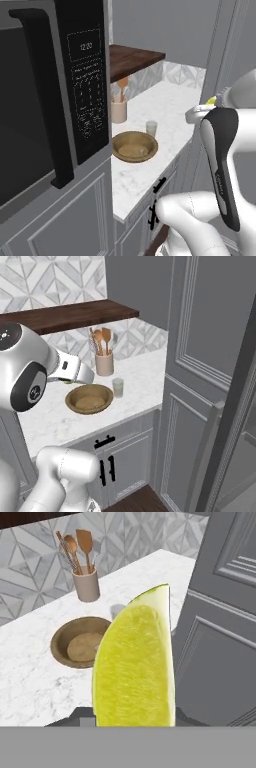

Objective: Grab a lemon wedge from the fridge and one ice cube from the ice bowl, and put them in the glass of lemonade.

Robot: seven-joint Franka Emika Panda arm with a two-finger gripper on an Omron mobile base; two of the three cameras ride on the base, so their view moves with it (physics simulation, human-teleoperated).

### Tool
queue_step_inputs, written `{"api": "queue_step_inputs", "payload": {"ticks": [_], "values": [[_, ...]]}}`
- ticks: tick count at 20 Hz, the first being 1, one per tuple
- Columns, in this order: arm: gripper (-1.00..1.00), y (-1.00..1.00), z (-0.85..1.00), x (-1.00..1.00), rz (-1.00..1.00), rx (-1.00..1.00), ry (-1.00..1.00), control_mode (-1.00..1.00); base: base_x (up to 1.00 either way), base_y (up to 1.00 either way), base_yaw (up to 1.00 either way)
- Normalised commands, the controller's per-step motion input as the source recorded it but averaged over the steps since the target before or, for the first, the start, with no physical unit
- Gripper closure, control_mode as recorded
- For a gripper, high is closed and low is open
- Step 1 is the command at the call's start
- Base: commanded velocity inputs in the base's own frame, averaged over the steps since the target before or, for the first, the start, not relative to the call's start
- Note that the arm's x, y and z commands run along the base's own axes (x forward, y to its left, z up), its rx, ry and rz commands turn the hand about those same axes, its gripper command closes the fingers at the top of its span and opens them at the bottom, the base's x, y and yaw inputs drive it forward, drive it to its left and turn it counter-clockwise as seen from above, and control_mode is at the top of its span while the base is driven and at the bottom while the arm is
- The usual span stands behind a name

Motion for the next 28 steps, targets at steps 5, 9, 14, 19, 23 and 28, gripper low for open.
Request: {"api": "queue_step_inputs", "payload": {"ticks": [5,9,14,19,23,28], "values": [[1.0,0.0,0.0,0.0,0.0,0.0,0.0,1.0,0.66,-0.01,0.08],[1.0,0.0,0.0,0.0,0.0,0.0,0.0,1.0,0.0,0.0,0.0],[1.0,0.0,0.0,0.0,0.0,0.0,0.0,1.0,0.0,0.0,0.0],[1.0,0.0,-0.03,0.76,0.05,0.0,0.23,-1.0,0.05,0.0,0.0],[1.0,0.0,-0.25,1.0,0.08,0.0,0.18,-1.0,0.0,0.0,0.0],[1.0,0.0,-0.58,1.0,0.07,0.0,0.02,-1.0,0.0,0.0,0.0]]}}
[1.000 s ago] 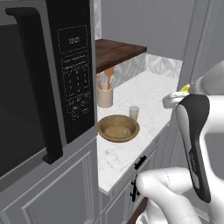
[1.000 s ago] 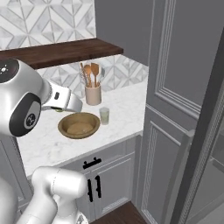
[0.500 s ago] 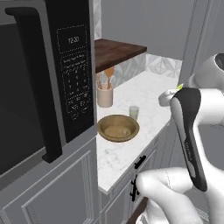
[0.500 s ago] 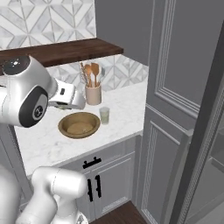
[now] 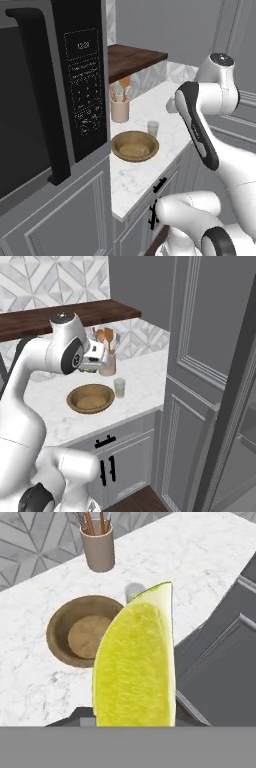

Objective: Grab a lemon wedge from the fridge and one ice cube from the ice bowl, and put them in the glass of lemonade.

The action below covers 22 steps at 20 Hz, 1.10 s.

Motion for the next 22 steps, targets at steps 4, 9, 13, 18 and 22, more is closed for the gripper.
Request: {"api": "queue_step_inputs", "payload": {"ticks": [4,9,13,18,22], "values": [[1.0,0.0,-0.64,1.0,0.06,0.0,0.13,-1.0,0.0,0.0,0.0],[1.0,0.0,-0.58,1.0,0.01,0.0,0.21,-1.0,0.0,0.0,0.0],[1.0,0.0,-0.14,1.0,0.0,0.0,0.19,-1.0,0.0,0.0,0.0],[1.0,-0.11,-0.33,0.53,0.0,0.0,0.08,-1.0,0.0,0.0,0.0],[1.0,-0.03,-0.29,0.19,0.0,0.0,0.03,-1.0,0.0,0.0,0.0]]}}
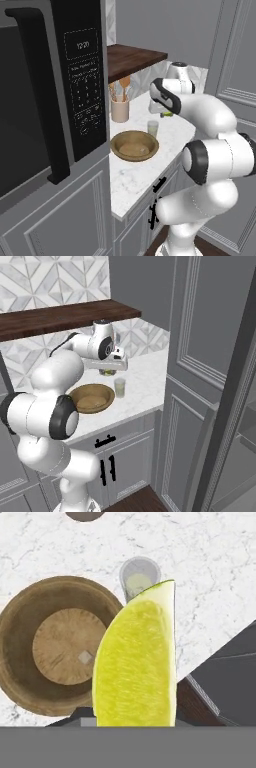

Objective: Grab a lemon wedge from the fridge and one ice cube from the ice bowl, and put them in the glass of lemonade.

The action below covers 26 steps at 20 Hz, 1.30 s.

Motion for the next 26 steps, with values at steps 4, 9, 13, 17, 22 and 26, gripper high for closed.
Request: {"api": "queue_step_inputs", "payload": {"ticks": [4,9,13,17,22,26], "values": [[1.0,0.0,-0.27,0.05,0.0,0.0,0.02,-1.0,0.0,0.0,0.0],[1.0,0.0,-0.13,0.06,0.0,0.0,0.0,-1.0,0.0,0.0,0.0],[1.0,0.0,0.0,0.39,0.0,0.0,0.0,-1.0,0.0,0.0,0.0],[1.0,0.0,0.0,0.71,0.0,0.0,0.01,-1.0,0.0,0.0,0.0],[1.0,0.0,-0.01,0.49,0.0,0.0,0.04,-1.0,0.0,0.0,0.0],[1.0,0.0,-0.15,0.44,0.0,0.0,0.06,-1.0,0.0,0.0,0.0]]}}
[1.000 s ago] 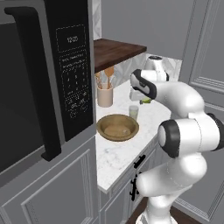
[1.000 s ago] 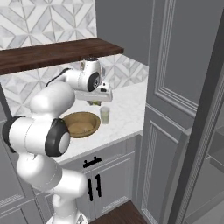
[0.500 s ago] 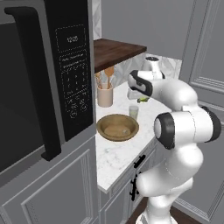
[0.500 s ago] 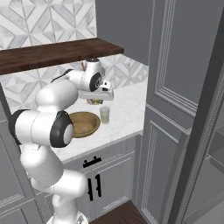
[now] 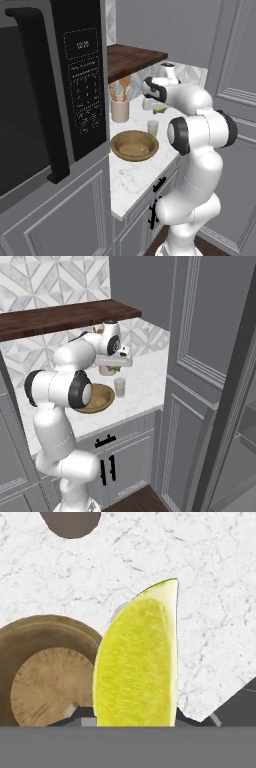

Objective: Grab a lemon wedge from the fridge and one ice cube from the ice bowl, and put them in the glass of lemonade.

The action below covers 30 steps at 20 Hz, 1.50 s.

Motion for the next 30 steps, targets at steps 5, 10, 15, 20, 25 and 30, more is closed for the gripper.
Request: {"api": "queue_step_inputs", "payload": {"ticks": [5,10,15,20,25,30], "values": [[1.0,0.0,-0.5,0.1,0.0,0.0,0.02,-1.0,0.0,0.0,0.0],[1.0,0.0,-0.34,0.07,0.0,0.0,0.0,-1.0,0.0,0.0,0.0],[1.0,0.0,-0.1,0.25,0.0,0.0,0.0,-1.0,0.0,0.0,0.0],[1.0,0.0,-0.25,0.2,0.0,0.0,0.0,-1.0,0.0,0.0,0.0],[1.0,0.0,-0.19,0.01,0.0,0.0,0.0,-1.0,0.0,0.0,0.0],[-1.0,0.0,0.0,0.0,0.0,0.0,0.0,-1.0,0.0,0.0,0.0]]}}
